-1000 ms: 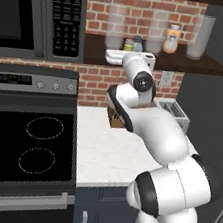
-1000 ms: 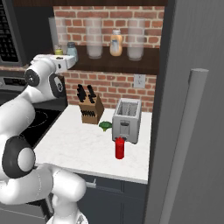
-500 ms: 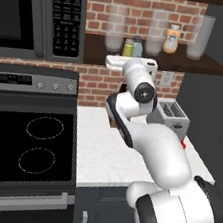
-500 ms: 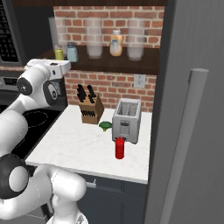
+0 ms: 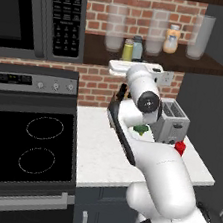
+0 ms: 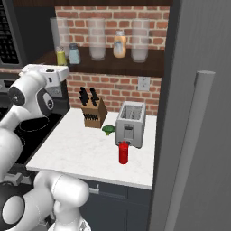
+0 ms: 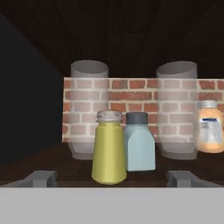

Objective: Put the shaker and condiment bottle from the counter next to their counterparts in the cabinet.

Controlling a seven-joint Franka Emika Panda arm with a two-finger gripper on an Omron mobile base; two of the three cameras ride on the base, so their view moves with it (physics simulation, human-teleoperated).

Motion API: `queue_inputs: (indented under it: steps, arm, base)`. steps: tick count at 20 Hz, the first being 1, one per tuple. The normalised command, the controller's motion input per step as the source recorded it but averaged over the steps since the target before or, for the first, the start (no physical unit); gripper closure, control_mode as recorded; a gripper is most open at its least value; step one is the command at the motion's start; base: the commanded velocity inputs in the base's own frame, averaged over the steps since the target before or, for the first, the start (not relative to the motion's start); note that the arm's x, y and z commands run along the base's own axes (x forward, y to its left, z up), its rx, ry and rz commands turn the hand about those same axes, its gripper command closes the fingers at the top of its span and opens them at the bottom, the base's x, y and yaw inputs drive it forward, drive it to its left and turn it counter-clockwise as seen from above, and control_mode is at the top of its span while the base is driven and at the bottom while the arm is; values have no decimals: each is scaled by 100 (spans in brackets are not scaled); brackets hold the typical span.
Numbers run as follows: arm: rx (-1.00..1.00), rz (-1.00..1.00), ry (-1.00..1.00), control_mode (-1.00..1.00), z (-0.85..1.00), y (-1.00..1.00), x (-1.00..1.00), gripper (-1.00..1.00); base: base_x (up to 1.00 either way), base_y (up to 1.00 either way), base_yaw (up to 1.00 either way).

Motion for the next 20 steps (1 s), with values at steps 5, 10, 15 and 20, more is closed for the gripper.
queue_inputs:
  steps: [5, 10, 15, 20]
  arm:
    - [0, -16, 0, -100, 0, -5, -37, -100]
    - [0, -24, 0, -100, 0, -19, -40, -100]
    - [0, -26, 0, -100, 0, -25, -39, -100]
    - [0, -24, -2, -100, 0, -28, -33, -100]
  base:
    - [0, 0, 0]
    - [0, 0, 0]
    - [0, 0, 0]
    - [0, 0, 0]
